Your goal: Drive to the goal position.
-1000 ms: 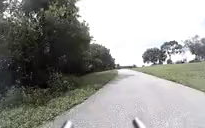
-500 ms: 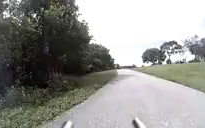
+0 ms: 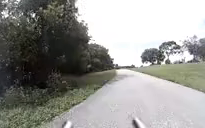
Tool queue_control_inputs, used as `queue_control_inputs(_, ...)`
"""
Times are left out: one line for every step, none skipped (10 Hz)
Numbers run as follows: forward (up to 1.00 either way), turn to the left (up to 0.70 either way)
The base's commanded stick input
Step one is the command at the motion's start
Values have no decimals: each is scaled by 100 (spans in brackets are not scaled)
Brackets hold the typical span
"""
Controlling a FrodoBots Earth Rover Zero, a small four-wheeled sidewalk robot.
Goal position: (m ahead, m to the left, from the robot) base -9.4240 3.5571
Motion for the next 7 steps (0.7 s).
queue_control_inputs(0, -70)
queue_control_inputs(0, -70)
queue_control_inputs(0, -70)
queue_control_inputs(0, -70)
queue_control_inputs(0, -70)
queue_control_inputs(0, -70)
queue_control_inputs(0, -70)
